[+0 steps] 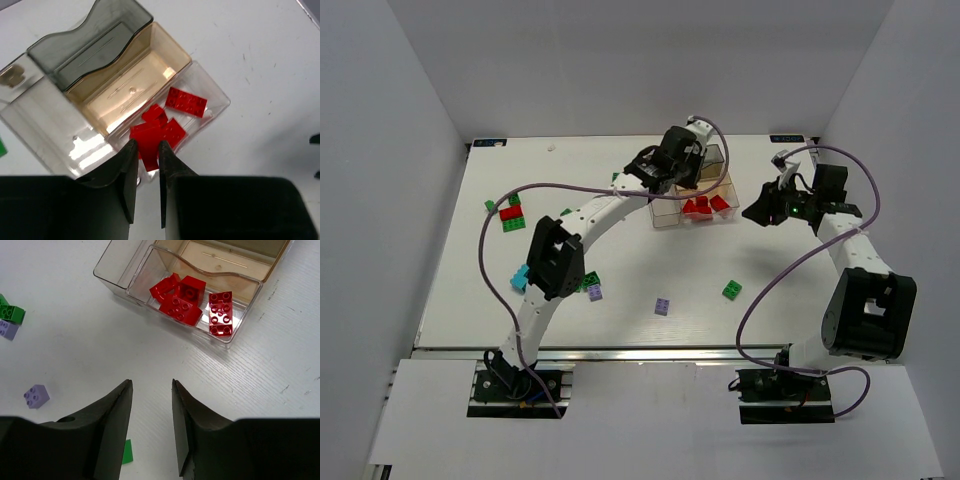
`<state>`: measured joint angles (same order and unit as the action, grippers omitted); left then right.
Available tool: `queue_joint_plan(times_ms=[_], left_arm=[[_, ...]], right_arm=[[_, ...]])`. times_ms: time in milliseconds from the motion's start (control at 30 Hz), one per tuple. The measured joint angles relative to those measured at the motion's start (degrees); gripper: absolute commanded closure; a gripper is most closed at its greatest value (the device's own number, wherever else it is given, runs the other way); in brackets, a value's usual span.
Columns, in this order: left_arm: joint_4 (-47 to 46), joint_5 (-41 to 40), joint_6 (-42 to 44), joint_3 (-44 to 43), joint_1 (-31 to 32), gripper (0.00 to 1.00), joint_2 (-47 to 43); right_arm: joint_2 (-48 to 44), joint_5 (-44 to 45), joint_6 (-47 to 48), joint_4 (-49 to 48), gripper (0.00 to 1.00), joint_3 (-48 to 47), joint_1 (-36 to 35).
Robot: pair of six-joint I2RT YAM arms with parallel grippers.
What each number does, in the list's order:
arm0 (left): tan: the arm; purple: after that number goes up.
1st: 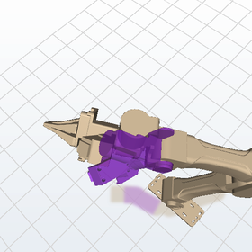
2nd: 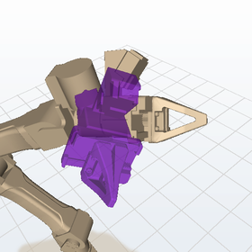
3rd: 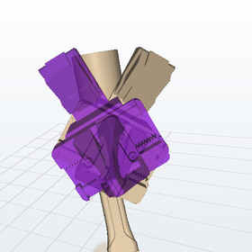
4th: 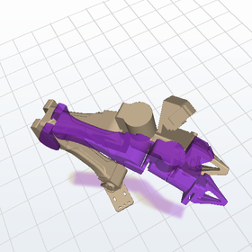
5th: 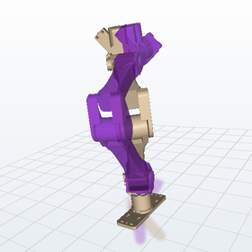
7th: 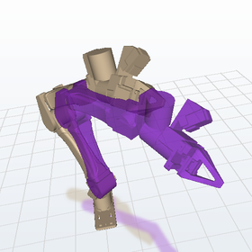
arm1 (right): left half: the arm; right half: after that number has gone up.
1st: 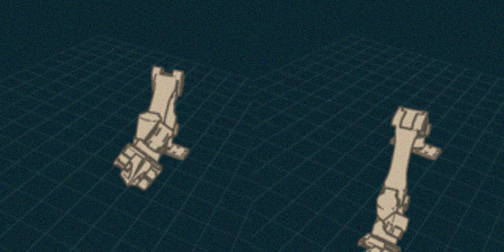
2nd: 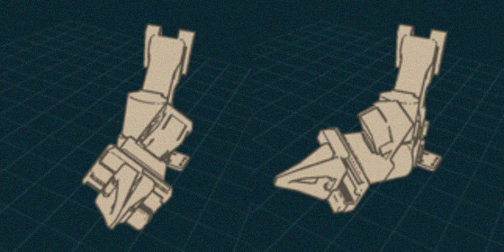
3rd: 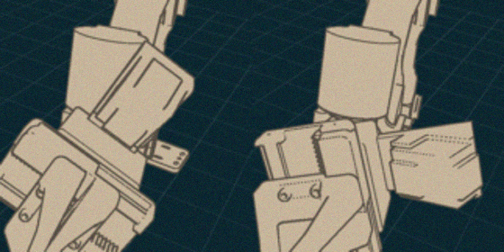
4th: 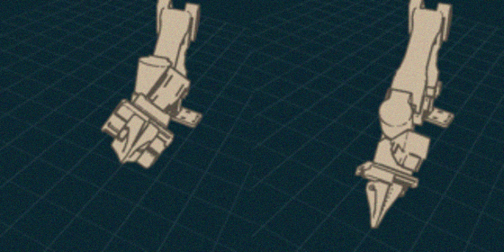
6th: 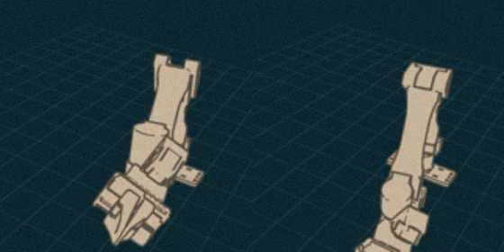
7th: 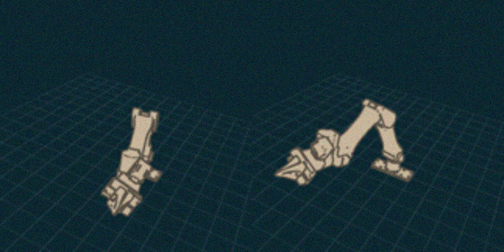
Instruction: Sort the legos into containers by color
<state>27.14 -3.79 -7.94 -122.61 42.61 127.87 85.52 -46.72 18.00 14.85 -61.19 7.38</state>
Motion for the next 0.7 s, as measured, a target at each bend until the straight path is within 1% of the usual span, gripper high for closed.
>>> queue_joint_plan(times_ms=[100,200,467,567,667,700], left_arm=[[-1.53,0.44,-0.11,-3.8,0.28,0.98,4.81],[-1.9,0.59,-0.52,-4.17,0.26,0.97,7.39],[-2.71,0.63,-1.49,-4.02,0.26,0.95,8.76],[-2.78,0.61,-1.99,-4.02,0.2,0.92,8.76],[-2.82,0.61,-2.23,-3.85,0.22,0.87,8.76],[-2.82,0.61,-2.27,-3.65,0.22,0.8,8.76]], right_arm=[[-1.11,-0.17,0.2,-0.13,0.57,1.38,0.0],[-2.05,-0.42,0.17,-0.52,0.56,2.8,0.0],[-2.78,-0.61,0.35,-1.36,0.53,5.11,-0.02],[-2.8,-0.61,0.46,-1.36,0.53,5.42,-0.02],[-2.82,-0.59,0.5,-1.31,0.52,5.6,-0.04],[-2.82,-0.59,0.55,-1.33,0.52,5.6,-0.04]])
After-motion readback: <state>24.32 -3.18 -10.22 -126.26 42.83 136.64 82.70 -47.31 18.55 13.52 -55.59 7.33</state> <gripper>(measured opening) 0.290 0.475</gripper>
